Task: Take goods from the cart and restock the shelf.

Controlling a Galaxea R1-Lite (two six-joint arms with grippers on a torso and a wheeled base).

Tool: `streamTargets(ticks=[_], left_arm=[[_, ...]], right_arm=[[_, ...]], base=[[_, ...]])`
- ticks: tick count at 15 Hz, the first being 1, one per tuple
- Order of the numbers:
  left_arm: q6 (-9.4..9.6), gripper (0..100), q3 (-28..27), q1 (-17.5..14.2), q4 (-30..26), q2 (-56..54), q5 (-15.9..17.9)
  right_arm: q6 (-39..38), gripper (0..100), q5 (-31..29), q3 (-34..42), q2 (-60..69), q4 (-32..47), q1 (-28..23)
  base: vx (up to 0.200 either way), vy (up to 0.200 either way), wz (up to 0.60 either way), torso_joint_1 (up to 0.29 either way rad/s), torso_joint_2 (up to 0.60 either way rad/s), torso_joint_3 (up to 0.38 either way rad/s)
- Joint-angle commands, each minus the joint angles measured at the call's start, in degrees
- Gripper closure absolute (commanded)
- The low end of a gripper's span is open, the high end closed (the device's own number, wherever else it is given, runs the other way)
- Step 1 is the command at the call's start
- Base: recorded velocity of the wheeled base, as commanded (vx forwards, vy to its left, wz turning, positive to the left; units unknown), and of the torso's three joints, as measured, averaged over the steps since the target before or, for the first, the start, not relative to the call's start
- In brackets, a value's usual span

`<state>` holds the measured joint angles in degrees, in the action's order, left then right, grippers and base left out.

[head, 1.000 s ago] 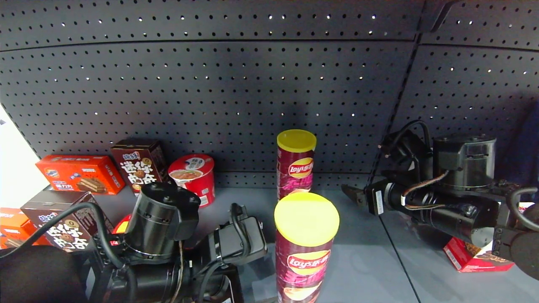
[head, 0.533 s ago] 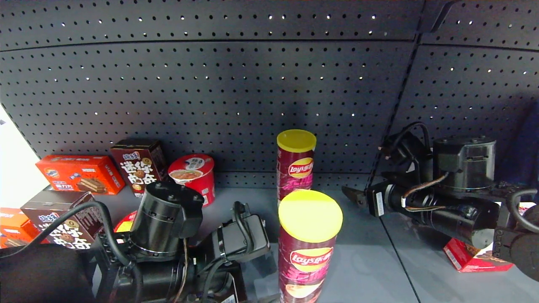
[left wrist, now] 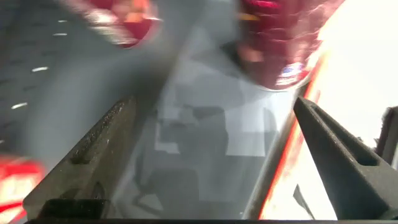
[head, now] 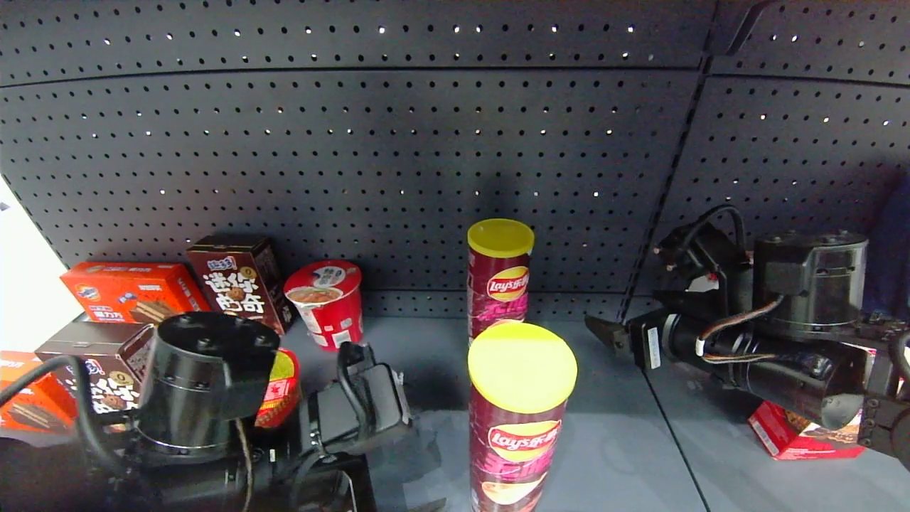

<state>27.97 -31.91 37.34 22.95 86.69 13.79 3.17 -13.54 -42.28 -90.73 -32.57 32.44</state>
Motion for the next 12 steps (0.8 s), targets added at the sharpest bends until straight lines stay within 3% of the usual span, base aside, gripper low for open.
streamTargets(ticks=[1,6,12], left_arm=[[-0.10,0,-2.4,-4.1,0.0,-4.8,0.0],[-1.42,0,-11.4,-14.6,0.0,-7.6,0.1],[-6.43,0,-8.7,-25.8,-0.1,-18.3,0.0]], right_arm=[[0.2,0,-0.1,-0.3,2.6,0.0,0.1],[0.3,0,-0.4,-0.2,9.6,0.4,-1.1],[0.3,0,-0.1,3.0,21.0,0.8,-7.7]], base=[[0.000,0.000,0.00,0.000,0.00,0.000],[0.000,0.000,0.00,0.000,0.00,0.000],[0.000,0.000,0.00,0.000,0.00,0.000]])
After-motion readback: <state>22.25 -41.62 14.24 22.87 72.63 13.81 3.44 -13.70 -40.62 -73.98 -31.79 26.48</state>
